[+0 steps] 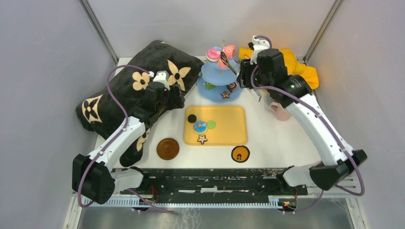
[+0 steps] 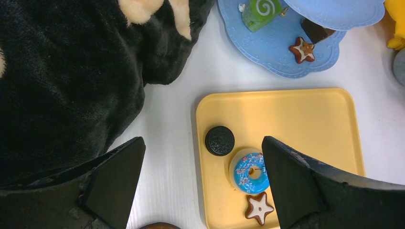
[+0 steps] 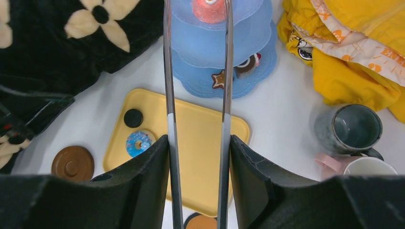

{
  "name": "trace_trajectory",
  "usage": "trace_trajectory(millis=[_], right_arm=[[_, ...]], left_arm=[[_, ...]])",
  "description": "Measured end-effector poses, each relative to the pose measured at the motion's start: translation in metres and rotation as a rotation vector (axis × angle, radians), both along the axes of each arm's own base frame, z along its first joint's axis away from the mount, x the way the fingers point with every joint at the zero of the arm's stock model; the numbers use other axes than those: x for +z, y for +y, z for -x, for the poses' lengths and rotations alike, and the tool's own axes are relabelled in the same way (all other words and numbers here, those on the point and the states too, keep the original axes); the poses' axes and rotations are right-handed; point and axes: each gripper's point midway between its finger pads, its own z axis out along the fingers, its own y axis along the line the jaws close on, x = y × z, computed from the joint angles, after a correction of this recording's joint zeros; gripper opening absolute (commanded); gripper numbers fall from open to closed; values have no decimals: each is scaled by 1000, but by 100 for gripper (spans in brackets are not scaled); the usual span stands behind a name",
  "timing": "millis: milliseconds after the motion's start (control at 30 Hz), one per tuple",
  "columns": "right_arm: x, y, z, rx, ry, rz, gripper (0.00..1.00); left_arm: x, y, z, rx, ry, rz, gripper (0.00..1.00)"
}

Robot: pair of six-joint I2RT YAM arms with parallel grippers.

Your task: Serve the afternoon tea

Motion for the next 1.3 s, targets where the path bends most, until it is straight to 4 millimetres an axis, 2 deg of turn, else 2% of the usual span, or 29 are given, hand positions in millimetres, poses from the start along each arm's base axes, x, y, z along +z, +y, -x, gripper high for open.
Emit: trace_trajectory(millis=[133,267,367,500,700,933,1300], right_arm=[[20,-5,33,63,-48,-57,51],[20,-7,68,159,-61,-85,50],[0,-5,96,253,-30,-77,49],[-44,-1,133,374,88,-22,48],[-101,2,166,464,250,64,48],[-149,10,184,508,385,135,46],[-198,18,166,405,468,172,47]], left_arm=[[0,0,0,0,0,0,99],[0,0,0,0,0,0,99],[0,0,0,0,0,0,99],[0,2,-1,11,-1,-7,99],[-4,8,1,32,12,-27,99],[-3,10,4,38,15,-32,99],[-1,10,5,37,12,-30,99]])
